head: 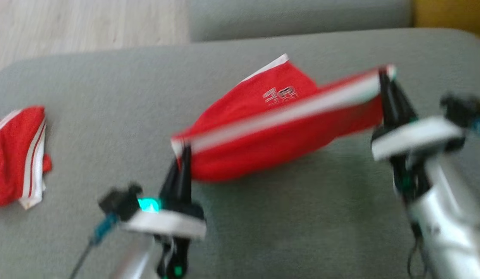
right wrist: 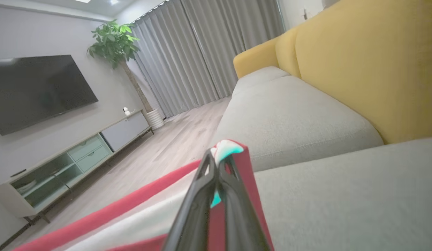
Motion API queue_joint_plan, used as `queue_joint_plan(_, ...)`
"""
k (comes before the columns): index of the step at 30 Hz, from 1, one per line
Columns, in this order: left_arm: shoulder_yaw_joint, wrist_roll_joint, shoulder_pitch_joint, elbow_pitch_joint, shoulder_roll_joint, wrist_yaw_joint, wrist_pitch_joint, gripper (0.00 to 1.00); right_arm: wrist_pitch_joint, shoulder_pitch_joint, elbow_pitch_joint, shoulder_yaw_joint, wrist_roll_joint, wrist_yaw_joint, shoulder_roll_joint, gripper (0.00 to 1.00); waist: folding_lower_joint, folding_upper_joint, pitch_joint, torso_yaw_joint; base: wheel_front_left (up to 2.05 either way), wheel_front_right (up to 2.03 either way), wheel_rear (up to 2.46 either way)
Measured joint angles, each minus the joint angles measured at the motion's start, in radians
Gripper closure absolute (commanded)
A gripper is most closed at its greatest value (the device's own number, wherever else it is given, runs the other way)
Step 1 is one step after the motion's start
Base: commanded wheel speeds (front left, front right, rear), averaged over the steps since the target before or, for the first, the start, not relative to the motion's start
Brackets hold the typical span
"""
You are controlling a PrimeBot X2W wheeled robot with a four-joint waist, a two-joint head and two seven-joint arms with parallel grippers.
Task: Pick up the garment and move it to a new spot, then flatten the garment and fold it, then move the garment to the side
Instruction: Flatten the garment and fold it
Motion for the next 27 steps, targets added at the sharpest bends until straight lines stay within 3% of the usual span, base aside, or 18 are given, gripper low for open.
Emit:
queue_joint_plan(9, -0.007, -0.151, -0.252, 0.109, -0.006, 0.000, 0.000, 1.00, 0.015, -0.377, 0.311, 0.038, -0.191, 0.000, 0.027, 1.00, 0.0001, -0.0001, 0.160, 0.089, 0.00, 0.00, 0.00)
queue_joint_plan(16, -0.073, -0.194, -0.379, 0.173, -0.008, 0.000, 0.000, 1.00, -0.050, -0.550, 0.547, 0.024, -0.293, 0.000, 0.056, 1.00, 0.0001, -0.0001, 0.268, 0.144, 0.00, 0.00, 0.00)
queue_joint_plan(19, -0.109, -0.216, -0.414, 0.190, -0.012, 0.000, 0.000, 1.00, -0.079, -0.599, 0.635, -0.005, -0.336, 0.000, 0.058, 0.65, 0.0000, -0.0001, 0.300, 0.163, 0.00, 0.00, 0.00)
queue_joint_plan(20, -0.115, -0.226, -0.421, 0.196, -0.012, 0.000, 0.000, 0.96, -0.088, -0.609, 0.656, -0.014, -0.347, 0.000, 0.060, 0.51, -0.0001, -0.0001, 0.308, 0.167, 0.00, 0.00, 0.00)
queue_joint_plan(21, -0.122, -0.237, -0.427, 0.205, -0.012, 0.000, 0.000, 0.81, -0.097, -0.618, 0.675, -0.021, -0.358, 0.000, 0.064, 0.21, 0.0000, -0.0001, 0.314, 0.170, 0.00, 0.00, 0.00)
queue_joint_plan(22, -0.125, -0.239, -0.429, 0.213, -0.013, 0.000, 0.000, 0.60, -0.105, -0.623, 0.692, -0.029, -0.366, 0.000, 0.071, 0.00, 0.0000, -0.0001, 0.319, 0.173, 0.00, 0.00, 0.00)
queue_joint_plan(23, -0.126, -0.240, -0.429, 0.223, -0.013, 0.000, 0.000, 0.11, -0.110, -0.624, 0.707, -0.034, -0.370, 0.000, 0.077, 0.00, -0.0001, -0.0001, 0.323, 0.174, 0.00, 0.00, 0.00)
queue_joint_plan(24, -0.126, -0.240, -0.428, 0.235, -0.013, 0.002, 0.000, 0.00, -0.115, -0.623, 0.720, -0.034, -0.379, 0.000, 0.083, 0.00, -0.0001, -0.0001, 0.323, 0.173, 0.00, 0.00, 0.00)
queue_joint_plan(27, -0.124, -0.212, -0.427, 0.258, -0.013, 0.020, 0.000, 0.00, -0.127, -0.622, 0.743, -0.054, -0.408, 0.000, 0.088, 0.00, -0.0003, -0.0001, 0.320, 0.166, 0.00, 0.00, 0.00)
